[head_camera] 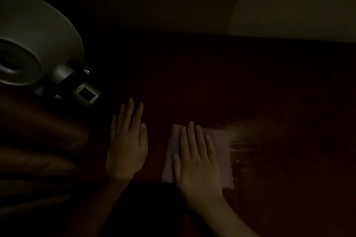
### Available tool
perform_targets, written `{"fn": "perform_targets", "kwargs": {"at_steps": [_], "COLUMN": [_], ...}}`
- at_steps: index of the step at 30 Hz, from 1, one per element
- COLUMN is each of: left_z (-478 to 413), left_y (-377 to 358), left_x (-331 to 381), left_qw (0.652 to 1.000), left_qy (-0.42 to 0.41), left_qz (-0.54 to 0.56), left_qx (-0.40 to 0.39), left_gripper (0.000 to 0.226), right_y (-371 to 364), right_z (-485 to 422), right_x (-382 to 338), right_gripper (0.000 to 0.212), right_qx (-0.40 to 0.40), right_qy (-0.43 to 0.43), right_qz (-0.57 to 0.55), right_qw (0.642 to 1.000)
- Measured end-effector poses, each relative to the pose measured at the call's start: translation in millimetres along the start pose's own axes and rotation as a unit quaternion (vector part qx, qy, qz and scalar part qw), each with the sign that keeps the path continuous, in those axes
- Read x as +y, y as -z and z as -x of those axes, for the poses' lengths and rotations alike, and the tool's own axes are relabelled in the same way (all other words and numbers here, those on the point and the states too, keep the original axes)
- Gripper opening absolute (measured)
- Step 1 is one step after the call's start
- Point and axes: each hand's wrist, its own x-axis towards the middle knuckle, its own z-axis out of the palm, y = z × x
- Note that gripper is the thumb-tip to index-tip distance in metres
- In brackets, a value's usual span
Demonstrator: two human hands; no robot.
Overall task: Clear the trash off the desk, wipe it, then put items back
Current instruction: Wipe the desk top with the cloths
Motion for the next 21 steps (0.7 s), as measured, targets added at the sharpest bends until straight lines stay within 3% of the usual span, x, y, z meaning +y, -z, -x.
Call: {"fn": "perform_targets", "kwargs": {"at_steps": [2,5,9,16,21], "left_z": [3.7,2.6,22.9,99.7,101.5], "left_y": [2.5,1.2,5.7,23.7,30.7], "left_x": [0.4,5.9,2.4,-39.6,-37.2], "left_qw": [1.0,1.0,0.999,0.998,0.996], "left_qy": [-0.007,-0.022,-0.021,-0.025,-0.069], "left_qz": [0.003,-0.019,-0.035,-0.055,-0.056], "left_qx": [-0.012,-0.01,0.021,0.008,-0.004], "left_gripper": [0.061,0.062,0.06,0.057,0.059], "right_y": [5.6,9.2,3.9,-13.7,-6.6], "right_z": [27.6,67.2,86.8,113.3,157.8], "right_x": [28.8,69.9,32.6,-85.3,-42.9], "right_gripper": [0.057,0.06,0.061,0.063,0.058], "right_qx": [0.011,0.01,0.038,0.044,0.029], "right_qy": [-0.025,-0.147,-0.284,-0.154,-0.124], "right_qz": [0.041,0.071,0.045,0.02,0.041], "right_qw": [0.999,0.987,0.957,0.987,0.991]}}
